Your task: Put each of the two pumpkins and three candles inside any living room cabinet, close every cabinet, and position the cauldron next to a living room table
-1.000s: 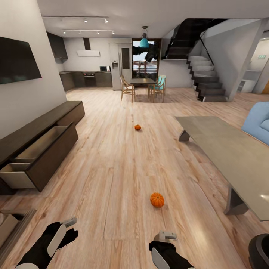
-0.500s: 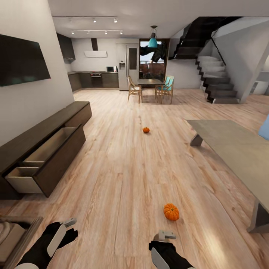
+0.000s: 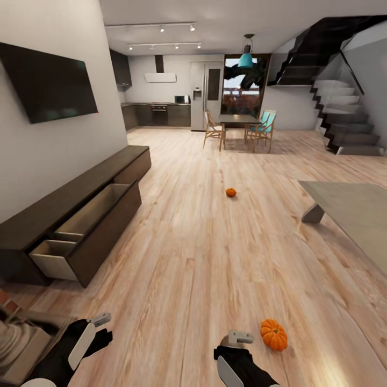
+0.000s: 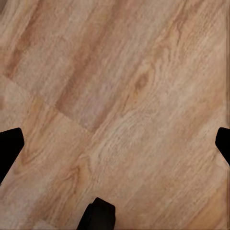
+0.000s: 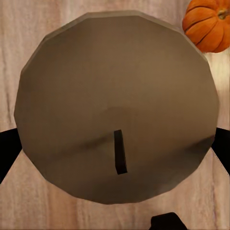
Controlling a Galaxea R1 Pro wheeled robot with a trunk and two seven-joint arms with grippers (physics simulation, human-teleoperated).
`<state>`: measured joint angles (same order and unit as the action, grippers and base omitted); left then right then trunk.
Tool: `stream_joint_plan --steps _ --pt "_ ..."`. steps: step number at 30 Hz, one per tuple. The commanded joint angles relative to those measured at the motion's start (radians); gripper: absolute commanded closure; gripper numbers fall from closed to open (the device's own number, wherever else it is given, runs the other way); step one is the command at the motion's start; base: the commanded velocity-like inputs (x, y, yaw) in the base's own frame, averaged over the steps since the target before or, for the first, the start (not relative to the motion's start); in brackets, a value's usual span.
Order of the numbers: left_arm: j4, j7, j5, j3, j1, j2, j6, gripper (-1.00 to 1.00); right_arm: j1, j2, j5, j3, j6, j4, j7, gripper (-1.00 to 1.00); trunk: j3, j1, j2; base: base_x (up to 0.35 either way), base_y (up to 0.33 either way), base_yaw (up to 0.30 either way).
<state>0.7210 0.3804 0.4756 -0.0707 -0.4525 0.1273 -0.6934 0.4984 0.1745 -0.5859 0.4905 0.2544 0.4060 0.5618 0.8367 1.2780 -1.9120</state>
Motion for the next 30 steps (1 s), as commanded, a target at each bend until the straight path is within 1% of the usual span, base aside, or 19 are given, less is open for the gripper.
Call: stream_joint_plan --steps 1,8,15,30 --pt "0.0 0.0 0.0 0.0 0.0 0.0 0.0 -1.0 0.0 0.0 0.001 0.0 -0.001 0.0 0.0 1.0 0.0 0.0 0.0 0.324 0.034 0.012" --pt "0.0 0.0 0.0 0.0 0.0 0.0 0.0 -1.0 0.0 0.0 0.001 -0.001 0.0 0.0 0.0 1.0 0.001 0.0 0.0 0.324 0.088 0.0" --pt "0.0 0.0 0.0 0.001 0.0 0.0 0.0 -1.0 0.0 0.0 0.001 -0.001 -0.002 0.001 0.0 1.0 0.005 0.0 0.0 0.324 0.117 -0.072" --pt "0.0 0.0 0.0 0.003 0.0 0.0 0.0 -1.0 0.0 0.0 0.006 0.004 -0.006 0.001 -0.007 1.0 0.005 0.0 0.0 0.324 0.111 -0.003"
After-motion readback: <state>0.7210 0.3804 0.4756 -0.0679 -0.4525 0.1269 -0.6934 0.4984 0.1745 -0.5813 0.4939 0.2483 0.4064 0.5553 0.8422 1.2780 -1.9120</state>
